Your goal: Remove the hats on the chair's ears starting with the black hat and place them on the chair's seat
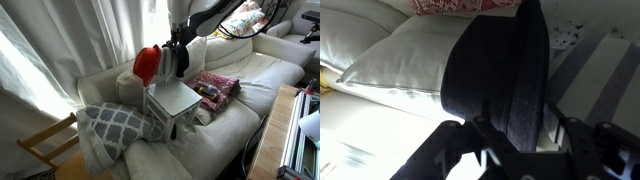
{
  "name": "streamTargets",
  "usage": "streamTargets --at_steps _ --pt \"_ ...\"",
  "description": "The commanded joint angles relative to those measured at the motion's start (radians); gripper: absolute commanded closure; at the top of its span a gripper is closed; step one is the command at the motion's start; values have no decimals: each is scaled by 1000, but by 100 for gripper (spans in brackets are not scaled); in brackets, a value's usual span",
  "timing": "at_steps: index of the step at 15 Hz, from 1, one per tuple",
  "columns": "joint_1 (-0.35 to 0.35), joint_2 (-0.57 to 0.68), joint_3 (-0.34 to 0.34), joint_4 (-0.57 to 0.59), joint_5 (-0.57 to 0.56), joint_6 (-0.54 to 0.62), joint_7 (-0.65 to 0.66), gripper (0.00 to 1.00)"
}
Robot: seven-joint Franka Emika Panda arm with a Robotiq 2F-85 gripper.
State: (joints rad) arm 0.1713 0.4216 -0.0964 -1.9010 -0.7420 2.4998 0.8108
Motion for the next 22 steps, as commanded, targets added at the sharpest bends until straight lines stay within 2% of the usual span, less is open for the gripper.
streamTargets --at_steps 1,2,4,5,6,7,8,9,14,15,19,22 --pt "17 40 -14 20 -19 27 42 19" --pt "19 45 -14 22 -18 26 44 18" --pt "24 57 -16 27 -20 25 48 4" --pt "24 61 -15 28 -16 29 45 31" --pt "31 63 -23 28 -31 35 62 43" --pt "35 64 -27 29 -38 36 66 43" --pt "35 62 -25 28 -33 32 64 49" --pt "36 61 -26 28 -34 27 66 59" --pt "39 42 -30 24 -27 -18 50 97" --pt "39 41 -34 25 -30 -17 54 100" --pt "29 37 -51 30 -27 -12 64 99" --pt "25 16 -91 41 -53 -14 101 99"
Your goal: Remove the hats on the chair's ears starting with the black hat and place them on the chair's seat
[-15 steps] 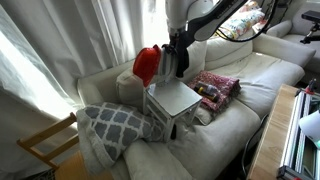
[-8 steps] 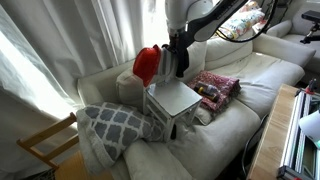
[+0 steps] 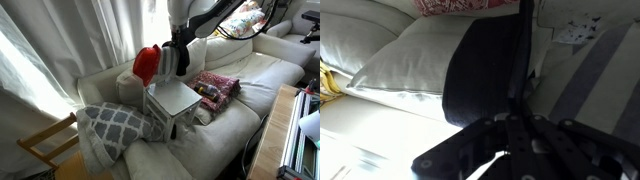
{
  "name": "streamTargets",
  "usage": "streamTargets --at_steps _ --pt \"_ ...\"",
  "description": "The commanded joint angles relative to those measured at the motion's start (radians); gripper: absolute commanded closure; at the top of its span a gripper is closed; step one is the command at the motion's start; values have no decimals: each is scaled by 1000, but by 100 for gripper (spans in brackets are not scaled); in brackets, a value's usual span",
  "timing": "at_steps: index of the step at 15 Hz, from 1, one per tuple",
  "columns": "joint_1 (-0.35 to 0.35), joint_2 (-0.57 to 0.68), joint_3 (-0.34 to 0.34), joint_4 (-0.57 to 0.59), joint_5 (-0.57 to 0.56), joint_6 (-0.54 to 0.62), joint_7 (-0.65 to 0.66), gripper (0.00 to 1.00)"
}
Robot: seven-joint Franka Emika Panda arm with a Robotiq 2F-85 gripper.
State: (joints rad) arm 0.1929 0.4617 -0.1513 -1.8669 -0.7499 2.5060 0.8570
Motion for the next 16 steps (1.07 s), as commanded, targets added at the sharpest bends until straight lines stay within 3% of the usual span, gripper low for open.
streamTargets --at_steps 1,6,11,13,16 --pt "2 -31 -50 12 -55 -24 67 99" --pt "-14 -122 -93 -9 -166 -159 119 99" --pt "-57 -221 -46 -60 -224 -416 100 99" --pt "-83 -273 -1 -108 -165 -451 19 99" --pt "-114 -344 66 -191 -12 -411 -77 99"
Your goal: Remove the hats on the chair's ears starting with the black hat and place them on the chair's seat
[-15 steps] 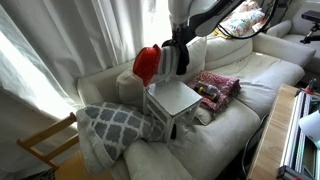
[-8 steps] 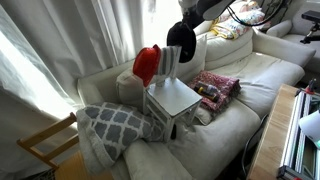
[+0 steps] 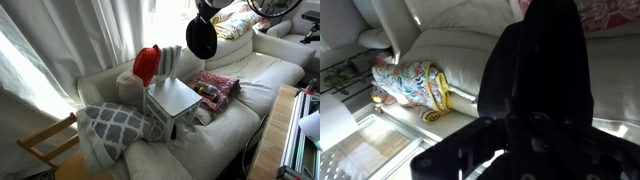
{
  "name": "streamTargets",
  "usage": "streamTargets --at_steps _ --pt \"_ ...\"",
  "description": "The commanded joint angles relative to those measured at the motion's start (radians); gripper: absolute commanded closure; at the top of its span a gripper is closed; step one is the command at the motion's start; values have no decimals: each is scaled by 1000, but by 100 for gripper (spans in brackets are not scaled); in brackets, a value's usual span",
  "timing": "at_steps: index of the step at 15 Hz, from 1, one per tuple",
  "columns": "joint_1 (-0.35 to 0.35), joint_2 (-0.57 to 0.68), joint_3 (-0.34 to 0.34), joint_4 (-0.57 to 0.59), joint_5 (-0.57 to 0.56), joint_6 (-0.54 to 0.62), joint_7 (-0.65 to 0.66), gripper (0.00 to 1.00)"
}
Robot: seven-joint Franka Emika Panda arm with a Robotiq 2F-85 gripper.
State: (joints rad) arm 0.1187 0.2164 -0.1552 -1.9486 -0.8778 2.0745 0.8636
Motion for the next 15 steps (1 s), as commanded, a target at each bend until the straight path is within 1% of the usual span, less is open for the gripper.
streamTargets --at_steps 1,4,7,9,11,12,13,15 --pt "-39 -122 89 -135 176 15 -106 99" --pt "-31 -175 135 -194 356 13 -169 99" --pt "-18 -201 179 -236 548 23 -218 99" --pt "-12 -208 206 -251 676 33 -255 99" --pt "-6 -186 228 -246 805 47 -288 99" --pt "-9 -175 221 -213 702 10 -242 96" --pt "-5 -174 229 -217 744 15 -254 96" --pt "-4 -173 234 -222 772 20 -259 96"
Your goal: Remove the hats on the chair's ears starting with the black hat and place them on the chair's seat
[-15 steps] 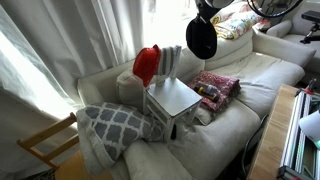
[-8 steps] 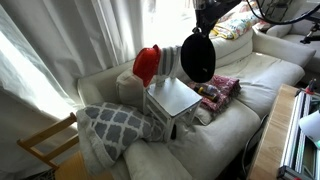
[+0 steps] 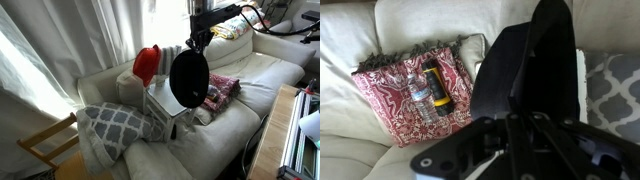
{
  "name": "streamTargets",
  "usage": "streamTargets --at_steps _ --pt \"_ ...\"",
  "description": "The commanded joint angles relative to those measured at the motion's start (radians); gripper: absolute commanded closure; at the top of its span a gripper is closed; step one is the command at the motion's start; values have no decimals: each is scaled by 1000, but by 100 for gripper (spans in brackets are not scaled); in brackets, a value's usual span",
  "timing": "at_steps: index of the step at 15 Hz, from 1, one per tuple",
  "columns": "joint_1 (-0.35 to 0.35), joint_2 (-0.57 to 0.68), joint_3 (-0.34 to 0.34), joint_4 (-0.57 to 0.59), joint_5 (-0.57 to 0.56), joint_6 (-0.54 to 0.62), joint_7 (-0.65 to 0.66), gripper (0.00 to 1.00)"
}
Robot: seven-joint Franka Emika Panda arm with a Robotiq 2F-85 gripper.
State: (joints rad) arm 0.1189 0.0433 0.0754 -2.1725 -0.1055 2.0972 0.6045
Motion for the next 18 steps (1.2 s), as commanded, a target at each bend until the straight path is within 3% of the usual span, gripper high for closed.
streamTargets --at_steps 1,8,15,18 --pt "-5 0 4 1 4 -3 -2 99" --pt "-44 119 1 21 425 105 -329 99" --pt "-122 248 33 33 841 386 -658 99" --pt "-142 301 27 44 921 428 -744 99"
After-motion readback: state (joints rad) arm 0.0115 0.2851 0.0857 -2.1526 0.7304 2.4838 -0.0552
